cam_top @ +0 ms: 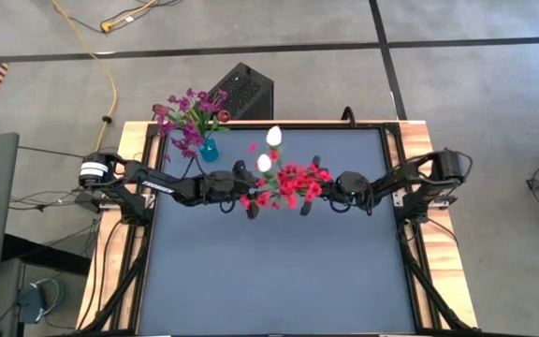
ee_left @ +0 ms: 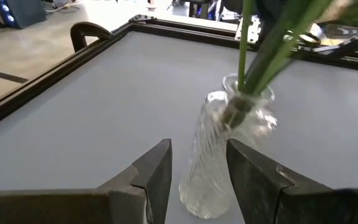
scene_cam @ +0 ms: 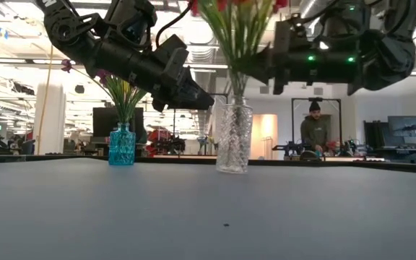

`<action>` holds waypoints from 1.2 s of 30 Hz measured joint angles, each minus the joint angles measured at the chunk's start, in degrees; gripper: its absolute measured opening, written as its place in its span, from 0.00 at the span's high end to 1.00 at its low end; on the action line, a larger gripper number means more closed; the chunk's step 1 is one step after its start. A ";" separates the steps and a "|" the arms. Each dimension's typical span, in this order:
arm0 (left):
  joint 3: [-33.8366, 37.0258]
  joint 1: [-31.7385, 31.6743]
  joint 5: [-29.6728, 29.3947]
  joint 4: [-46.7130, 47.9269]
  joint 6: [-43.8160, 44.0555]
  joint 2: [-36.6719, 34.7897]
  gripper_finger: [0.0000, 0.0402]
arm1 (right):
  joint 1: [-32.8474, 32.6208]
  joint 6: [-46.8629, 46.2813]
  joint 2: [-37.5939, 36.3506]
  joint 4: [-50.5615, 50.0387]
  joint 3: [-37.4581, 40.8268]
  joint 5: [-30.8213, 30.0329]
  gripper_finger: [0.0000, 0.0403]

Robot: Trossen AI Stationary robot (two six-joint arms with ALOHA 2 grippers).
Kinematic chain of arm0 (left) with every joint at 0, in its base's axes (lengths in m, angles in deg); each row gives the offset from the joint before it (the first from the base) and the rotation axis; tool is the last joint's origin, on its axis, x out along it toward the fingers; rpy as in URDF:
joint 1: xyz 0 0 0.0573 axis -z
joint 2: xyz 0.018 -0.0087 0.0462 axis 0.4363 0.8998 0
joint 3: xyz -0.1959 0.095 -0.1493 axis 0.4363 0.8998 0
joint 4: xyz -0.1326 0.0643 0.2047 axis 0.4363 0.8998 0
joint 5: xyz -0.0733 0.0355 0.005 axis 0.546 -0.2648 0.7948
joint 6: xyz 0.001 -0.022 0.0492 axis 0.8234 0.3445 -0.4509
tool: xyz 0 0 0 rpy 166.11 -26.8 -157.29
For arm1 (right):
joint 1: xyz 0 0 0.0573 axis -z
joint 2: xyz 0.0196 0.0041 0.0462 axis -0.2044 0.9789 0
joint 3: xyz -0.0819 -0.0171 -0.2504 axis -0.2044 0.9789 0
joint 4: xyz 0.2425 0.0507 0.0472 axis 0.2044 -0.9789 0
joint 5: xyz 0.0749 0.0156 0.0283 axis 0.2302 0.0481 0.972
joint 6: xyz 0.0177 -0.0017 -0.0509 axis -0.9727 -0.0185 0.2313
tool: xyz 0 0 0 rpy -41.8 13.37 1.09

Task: Sort flowers into vase by color
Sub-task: Put the white tulip into the transparent vase

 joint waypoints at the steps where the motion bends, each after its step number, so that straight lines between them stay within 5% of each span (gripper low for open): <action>1: 0.00 -0.05 0.00 0.00 -0.04 0.00 0.65 | 0.02 0.00 -0.84 -0.24 0.70 0.00 0.96; 36: 0.00 -0.56 0.89 1.25 3.11 0.00 0.65 | -1.12 0.70 -0.90 -11.49 1.20 2.54 0.95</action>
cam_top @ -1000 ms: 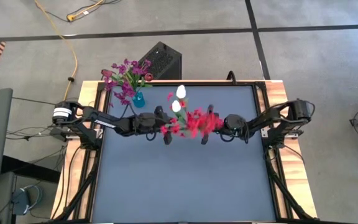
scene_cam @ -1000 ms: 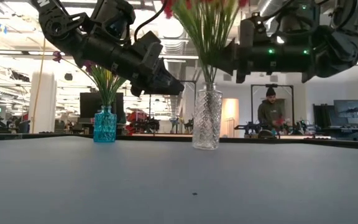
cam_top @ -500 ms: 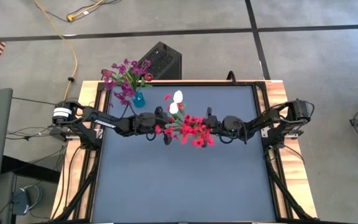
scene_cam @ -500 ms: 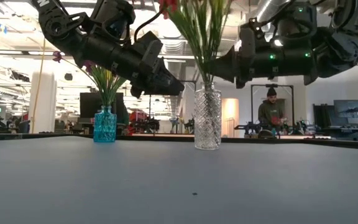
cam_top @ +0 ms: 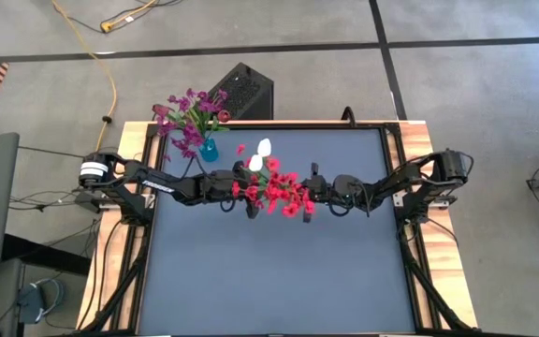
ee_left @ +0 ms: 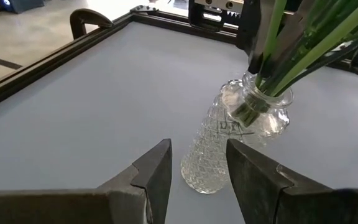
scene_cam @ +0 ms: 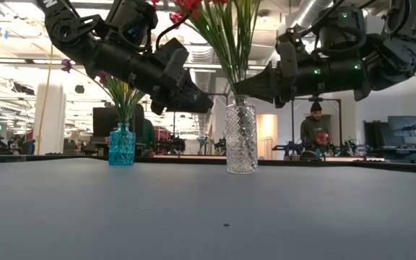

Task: Sort flowers into vase by color
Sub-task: Put the white tulip into the transparent vase

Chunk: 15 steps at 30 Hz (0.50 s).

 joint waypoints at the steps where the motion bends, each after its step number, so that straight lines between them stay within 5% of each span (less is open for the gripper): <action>1: 0.00 0.00 -0.02 0.00 0.00 0.00 0.65 | 0.05 0.00 0.00 0.00 0.00 0.00 0.95; 15: 0.00 0.00 -0.06 -0.02 0.00 0.00 0.65 | 2.00 -1.10 -0.15 -0.85 0.00 0.15 0.86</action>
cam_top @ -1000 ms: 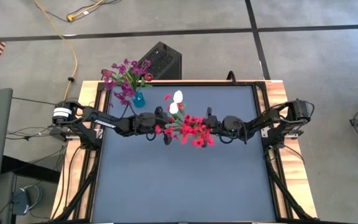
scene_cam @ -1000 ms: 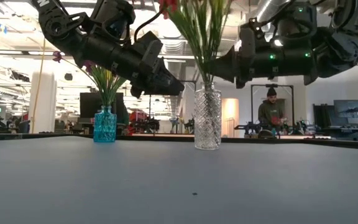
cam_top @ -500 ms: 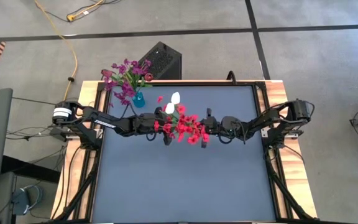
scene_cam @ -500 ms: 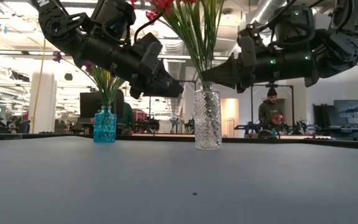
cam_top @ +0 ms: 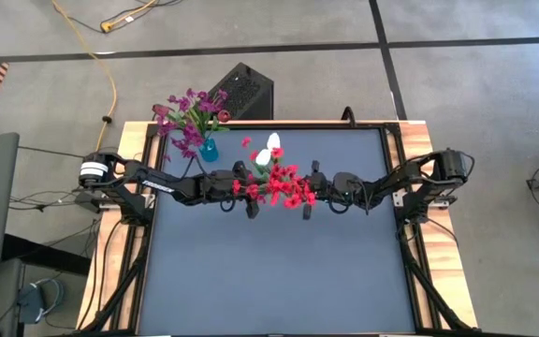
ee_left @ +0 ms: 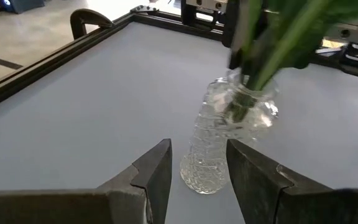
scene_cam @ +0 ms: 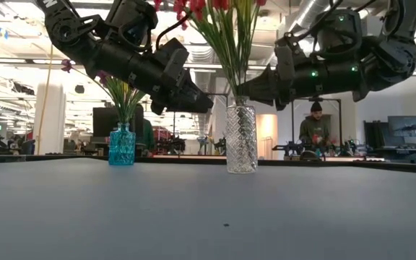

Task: Sort flowers into vase by color
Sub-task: Put the white tulip into the transparent vase

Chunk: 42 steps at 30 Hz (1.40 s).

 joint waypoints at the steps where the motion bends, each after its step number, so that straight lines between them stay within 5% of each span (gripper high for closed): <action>1: 0.00 0.00 0.00 0.00 0.00 0.00 0.65 | 0.32 -0.60 0.00 -0.11 0.00 -0.02 0.85; 12: 0.00 -0.02 -0.04 -0.07 -0.48 0.00 0.65 | 1.36 -2.46 -1.92 -5.77 -0.09 0.28 0.74; 26: 0.00 -0.02 -0.02 -0.07 -0.43 0.00 0.65 | 1.82 -2.40 -18.21 -31.45 0.04 0.63 0.51; 42: 0.00 0.02 1.57 -0.31 0.70 0.00 0.65 | 4.77 -3.66 -14.55 -26.66 -0.02 4.34 0.46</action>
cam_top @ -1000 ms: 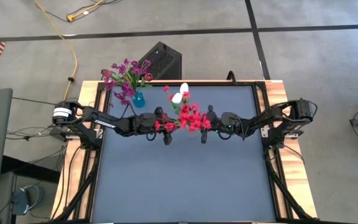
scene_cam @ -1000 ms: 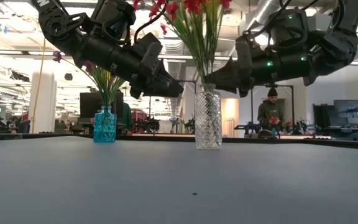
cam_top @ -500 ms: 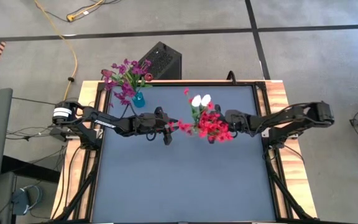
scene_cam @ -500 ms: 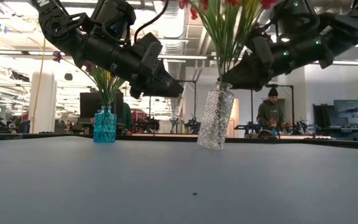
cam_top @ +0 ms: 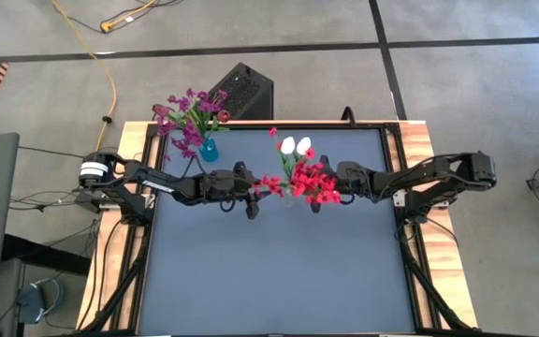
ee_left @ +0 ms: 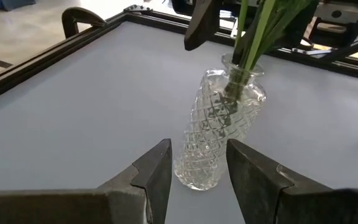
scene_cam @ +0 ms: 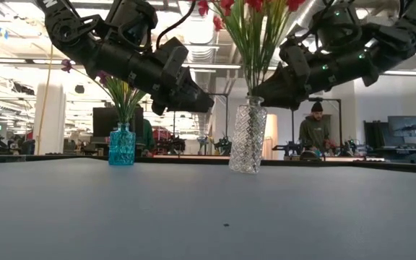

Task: Sort flowers into vase by color
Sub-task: Put the white tulip into the transparent vase

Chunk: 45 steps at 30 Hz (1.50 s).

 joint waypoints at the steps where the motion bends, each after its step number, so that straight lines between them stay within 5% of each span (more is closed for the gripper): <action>1: 0.00 0.00 -0.04 0.00 0.00 0.00 0.65 | 0.01 0.02 -0.22 -0.08 0.01 0.31 0.46; 12: 0.00 0.02 -0.11 -0.26 -0.22 0.00 0.65 | 0.64 -0.78 -0.75 -2.46 -1.05 3.45 0.46; 19: 0.00 0.02 -0.11 0.19 0.28 0.00 0.65 | 0.72 0.16 -0.90 -16.15 -7.55 3.50 0.46; 45: 0.00 0.41 0.01 -3.14 -0.13 0.04 0.65 | 2.30 4.75 -0.83 -40.54 -19.58 3.55 0.47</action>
